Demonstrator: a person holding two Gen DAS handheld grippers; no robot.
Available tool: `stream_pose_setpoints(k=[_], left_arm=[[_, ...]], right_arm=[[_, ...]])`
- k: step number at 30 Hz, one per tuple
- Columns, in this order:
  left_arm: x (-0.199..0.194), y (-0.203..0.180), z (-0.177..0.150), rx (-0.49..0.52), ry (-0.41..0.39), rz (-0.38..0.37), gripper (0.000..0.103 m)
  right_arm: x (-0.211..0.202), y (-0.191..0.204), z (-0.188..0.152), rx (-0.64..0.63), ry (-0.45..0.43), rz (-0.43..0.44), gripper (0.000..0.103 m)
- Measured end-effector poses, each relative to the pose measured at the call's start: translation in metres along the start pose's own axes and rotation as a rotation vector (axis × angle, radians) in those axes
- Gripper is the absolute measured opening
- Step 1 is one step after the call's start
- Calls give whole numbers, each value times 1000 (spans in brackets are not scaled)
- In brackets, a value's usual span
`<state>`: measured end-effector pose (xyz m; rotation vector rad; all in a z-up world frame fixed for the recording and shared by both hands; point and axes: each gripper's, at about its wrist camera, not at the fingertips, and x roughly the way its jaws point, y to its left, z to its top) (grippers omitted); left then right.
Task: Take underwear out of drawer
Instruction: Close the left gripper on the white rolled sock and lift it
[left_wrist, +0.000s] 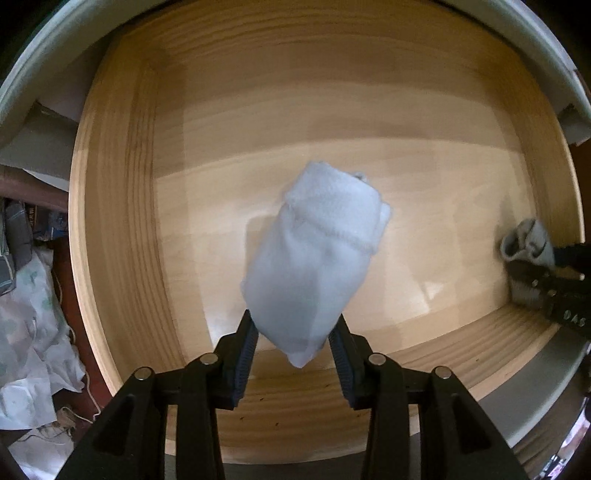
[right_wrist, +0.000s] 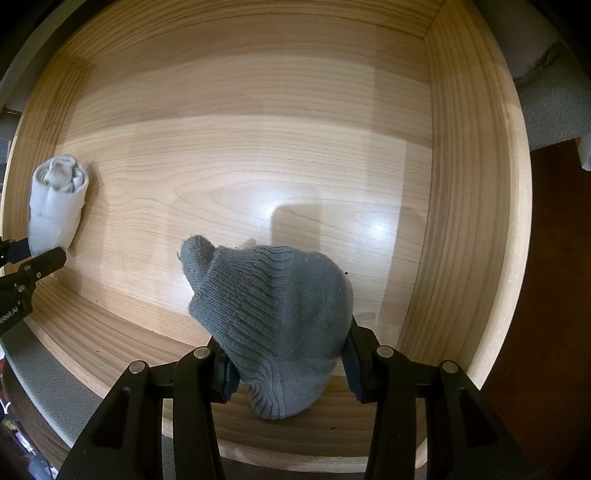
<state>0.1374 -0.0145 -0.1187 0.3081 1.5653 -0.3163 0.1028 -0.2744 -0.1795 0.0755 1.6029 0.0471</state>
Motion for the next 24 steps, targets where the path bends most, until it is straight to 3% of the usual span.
stream_pose_setpoints(k=[10,16,24], left_arm=[[-20,-15,8,31,-44,-20,59],[-28,-36,19,69,-69,57,61],[-11,-58,35,58,-51,37,61]], right_arm=[[-3,4,0,2,-1,2,40],[-3,4,0,2,-2,3,40],[0,4,0,3,-4,6,40]])
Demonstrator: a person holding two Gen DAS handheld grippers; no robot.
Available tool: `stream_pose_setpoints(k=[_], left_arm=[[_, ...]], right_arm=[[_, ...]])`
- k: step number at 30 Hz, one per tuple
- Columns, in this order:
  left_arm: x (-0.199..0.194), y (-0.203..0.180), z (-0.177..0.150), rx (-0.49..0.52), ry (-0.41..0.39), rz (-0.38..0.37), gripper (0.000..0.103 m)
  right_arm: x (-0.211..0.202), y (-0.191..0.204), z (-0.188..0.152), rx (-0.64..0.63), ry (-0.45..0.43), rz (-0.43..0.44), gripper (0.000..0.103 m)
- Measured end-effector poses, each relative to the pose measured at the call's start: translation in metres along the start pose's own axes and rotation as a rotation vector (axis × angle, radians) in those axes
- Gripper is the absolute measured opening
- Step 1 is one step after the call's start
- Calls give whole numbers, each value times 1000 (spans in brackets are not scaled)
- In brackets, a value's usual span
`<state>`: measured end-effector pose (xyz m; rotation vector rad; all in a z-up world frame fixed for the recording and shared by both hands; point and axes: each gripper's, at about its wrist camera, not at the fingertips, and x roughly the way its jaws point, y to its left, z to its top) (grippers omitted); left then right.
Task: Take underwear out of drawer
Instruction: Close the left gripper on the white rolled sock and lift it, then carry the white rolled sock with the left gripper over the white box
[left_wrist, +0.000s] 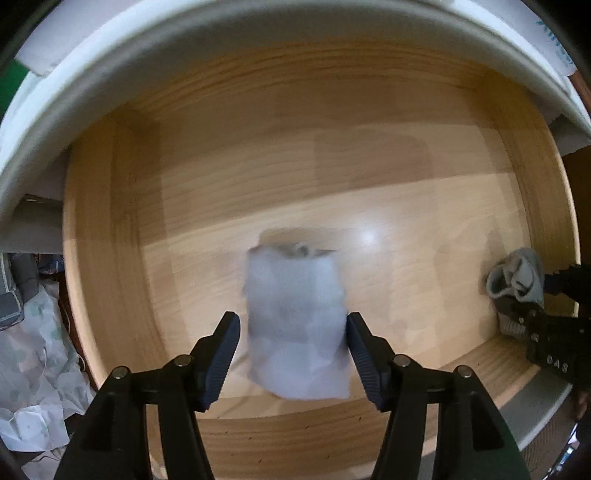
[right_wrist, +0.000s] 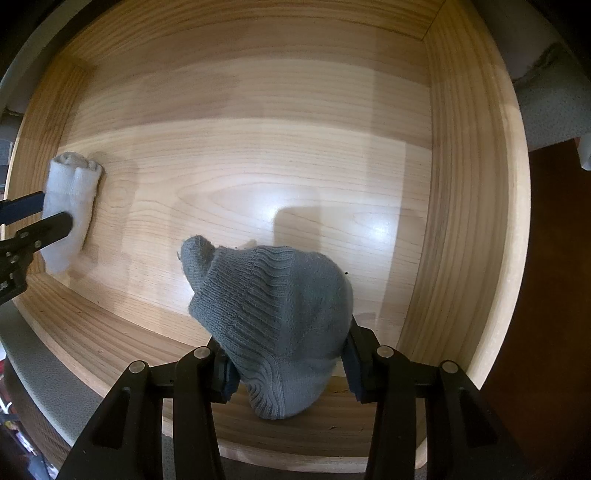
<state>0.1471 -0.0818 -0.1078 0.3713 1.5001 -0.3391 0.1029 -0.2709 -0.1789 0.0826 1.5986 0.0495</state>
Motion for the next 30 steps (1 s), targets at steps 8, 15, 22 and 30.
stream_pose_setpoints(k=[8,15,22,30], left_arm=[[11,8,1,-35,49,2,61],[8,15,2,-74,52,-36,54],[2,21,-11,-66,24,-28,48],[-9,20,-18,-52,-27,-23,48]], right_arm=[[2,-1,0,-2,1,-1,40],[3,-8,0,-4,1,-1,40],[3,-9,0,-5,2,-1,40],[3,-10,0,-5,2,-2,40]])
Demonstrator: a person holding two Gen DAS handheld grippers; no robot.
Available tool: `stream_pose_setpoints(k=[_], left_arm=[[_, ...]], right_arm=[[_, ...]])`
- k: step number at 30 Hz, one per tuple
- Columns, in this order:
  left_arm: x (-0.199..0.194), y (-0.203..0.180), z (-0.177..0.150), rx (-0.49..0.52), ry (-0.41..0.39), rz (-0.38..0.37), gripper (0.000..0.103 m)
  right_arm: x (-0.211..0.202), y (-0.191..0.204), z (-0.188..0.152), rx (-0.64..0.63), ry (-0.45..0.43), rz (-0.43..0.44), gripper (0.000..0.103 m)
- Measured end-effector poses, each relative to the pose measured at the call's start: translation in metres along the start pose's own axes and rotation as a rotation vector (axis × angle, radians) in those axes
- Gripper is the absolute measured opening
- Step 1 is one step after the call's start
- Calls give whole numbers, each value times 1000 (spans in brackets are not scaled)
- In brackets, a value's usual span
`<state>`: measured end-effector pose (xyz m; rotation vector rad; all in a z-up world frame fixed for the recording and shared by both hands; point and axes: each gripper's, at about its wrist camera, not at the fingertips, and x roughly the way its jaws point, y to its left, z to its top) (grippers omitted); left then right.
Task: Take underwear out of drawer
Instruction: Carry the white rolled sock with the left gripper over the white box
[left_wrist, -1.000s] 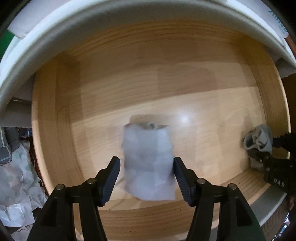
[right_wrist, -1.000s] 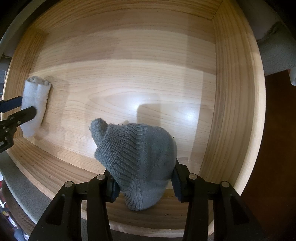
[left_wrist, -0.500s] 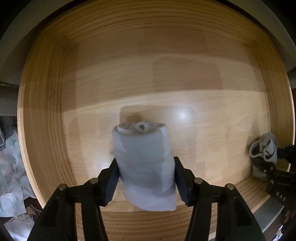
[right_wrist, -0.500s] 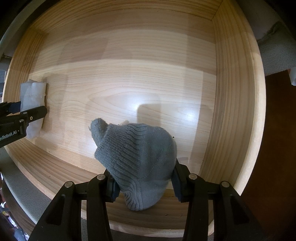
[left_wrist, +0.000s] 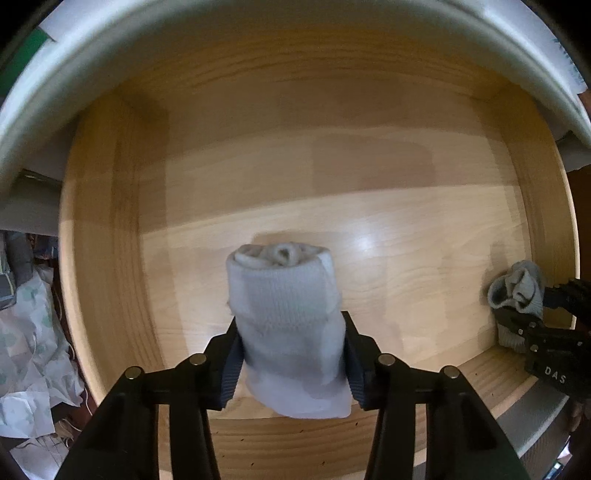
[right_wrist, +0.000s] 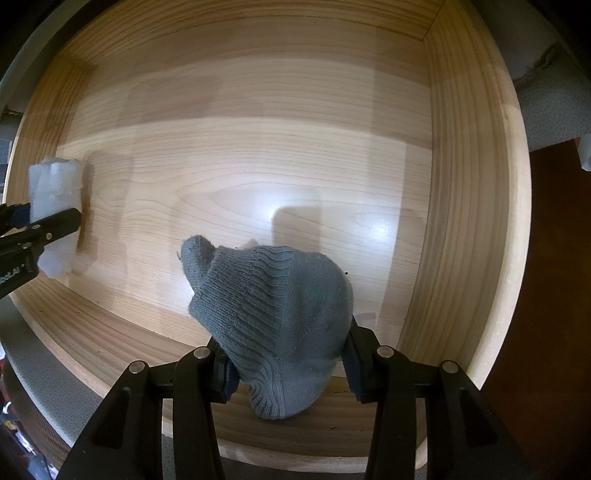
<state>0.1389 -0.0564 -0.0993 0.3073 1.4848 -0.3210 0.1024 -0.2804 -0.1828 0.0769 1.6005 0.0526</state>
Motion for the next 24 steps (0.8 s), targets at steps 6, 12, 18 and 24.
stream_pose_setpoints(k=[6,12,18,24], left_arm=[[-21,7,-10,-4,-26,0,48],[-46,14,-24,-10,-64,1,48],[-75,16,-36,-20,-123,12,48],[-113,11,-48,-2,-207,23,48]], right_arm=[[0,0,1,1,-1,0,40],[0,-1,2,-1,1,-1,40],[0,-1,2,-2,1,-1,40],[0,-1,2,-2,1,-1,40]])
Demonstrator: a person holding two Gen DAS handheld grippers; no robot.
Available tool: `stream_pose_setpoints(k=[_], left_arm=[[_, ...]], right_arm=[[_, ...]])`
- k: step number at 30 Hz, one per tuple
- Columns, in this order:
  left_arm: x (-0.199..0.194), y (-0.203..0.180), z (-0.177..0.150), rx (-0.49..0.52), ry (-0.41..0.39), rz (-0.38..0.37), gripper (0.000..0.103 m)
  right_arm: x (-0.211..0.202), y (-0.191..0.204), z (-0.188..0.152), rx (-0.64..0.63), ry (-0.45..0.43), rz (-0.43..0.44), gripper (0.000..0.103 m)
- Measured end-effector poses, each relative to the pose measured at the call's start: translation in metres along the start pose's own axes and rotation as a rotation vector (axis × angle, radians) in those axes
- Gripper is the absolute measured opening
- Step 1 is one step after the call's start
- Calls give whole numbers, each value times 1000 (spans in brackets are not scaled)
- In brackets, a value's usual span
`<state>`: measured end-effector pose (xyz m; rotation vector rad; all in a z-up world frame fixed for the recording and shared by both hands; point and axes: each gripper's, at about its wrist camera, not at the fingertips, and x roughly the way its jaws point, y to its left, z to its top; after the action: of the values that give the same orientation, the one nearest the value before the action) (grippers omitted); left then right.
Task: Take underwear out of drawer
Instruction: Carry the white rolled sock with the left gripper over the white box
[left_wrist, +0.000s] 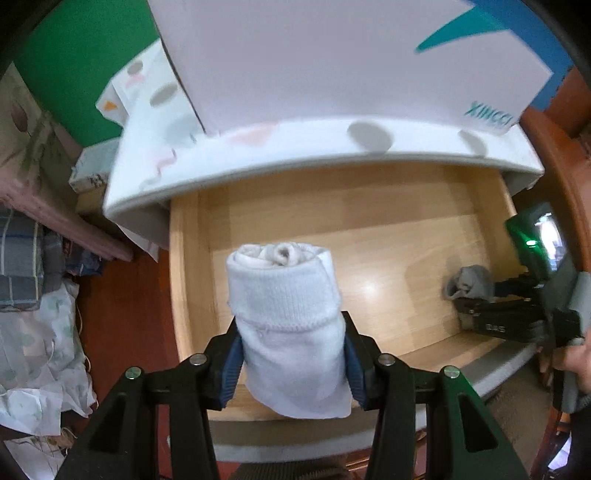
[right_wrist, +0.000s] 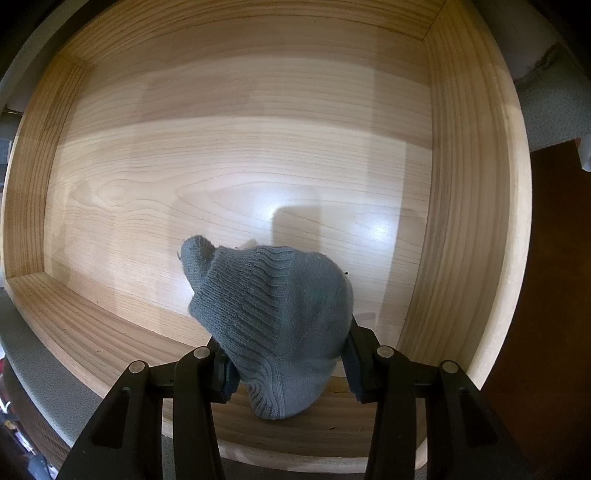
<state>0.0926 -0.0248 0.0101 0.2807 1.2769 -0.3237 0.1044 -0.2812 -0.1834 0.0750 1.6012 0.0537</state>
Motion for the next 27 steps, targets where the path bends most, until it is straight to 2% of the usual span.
stream_pose_setpoints(k=[9,18,22,27], left_arm=[[-74,-2,14,22,-162,24,48],[-133,9,64,8,-314,57,48],[-148,8,89,7,-395,91,48],[-148,11,122,-25,-415,74,48]], right_arm=[[0,2,1,1,0,-4,40],[4,4,-2,0,-1,-9,40],[5,5,-2,0,-2,-8,40],[0,7,-2,0,-2,-8,40]])
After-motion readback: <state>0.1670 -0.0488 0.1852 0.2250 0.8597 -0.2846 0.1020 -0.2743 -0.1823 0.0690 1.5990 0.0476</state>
